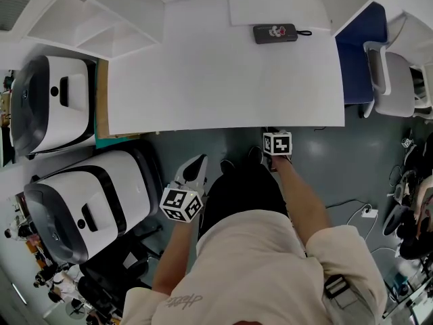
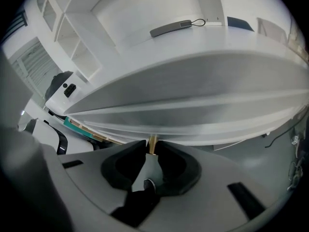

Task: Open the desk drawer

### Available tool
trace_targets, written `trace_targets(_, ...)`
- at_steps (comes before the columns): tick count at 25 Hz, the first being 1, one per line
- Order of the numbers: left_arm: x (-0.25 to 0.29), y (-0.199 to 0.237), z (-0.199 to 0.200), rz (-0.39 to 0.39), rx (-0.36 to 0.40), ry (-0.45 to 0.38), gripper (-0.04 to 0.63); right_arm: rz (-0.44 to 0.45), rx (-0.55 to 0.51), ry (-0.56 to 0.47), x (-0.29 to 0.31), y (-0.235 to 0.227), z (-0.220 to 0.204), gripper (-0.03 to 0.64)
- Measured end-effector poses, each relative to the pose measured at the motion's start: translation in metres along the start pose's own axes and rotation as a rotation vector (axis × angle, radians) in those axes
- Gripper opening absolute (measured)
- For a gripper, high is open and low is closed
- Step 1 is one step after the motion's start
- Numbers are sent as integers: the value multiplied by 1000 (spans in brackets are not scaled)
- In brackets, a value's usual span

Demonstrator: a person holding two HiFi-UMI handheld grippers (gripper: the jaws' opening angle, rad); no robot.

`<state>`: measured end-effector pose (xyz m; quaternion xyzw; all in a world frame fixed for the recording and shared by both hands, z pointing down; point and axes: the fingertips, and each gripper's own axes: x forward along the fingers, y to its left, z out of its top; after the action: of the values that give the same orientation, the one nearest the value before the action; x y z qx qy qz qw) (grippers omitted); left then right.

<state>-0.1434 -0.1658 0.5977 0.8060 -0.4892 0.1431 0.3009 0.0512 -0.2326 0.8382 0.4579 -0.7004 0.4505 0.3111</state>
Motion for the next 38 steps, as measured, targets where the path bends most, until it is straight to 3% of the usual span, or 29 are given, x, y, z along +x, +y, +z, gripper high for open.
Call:
trace_targets(12, 7, -18, -3, -47, 30, 17, 15, 33, 29, 31, -5, 2, -12, 71)
trace_targets(38, -19, -9, -36, -24, -5, 26, 15, 30, 0, 73, -27, 14, -71, 71)
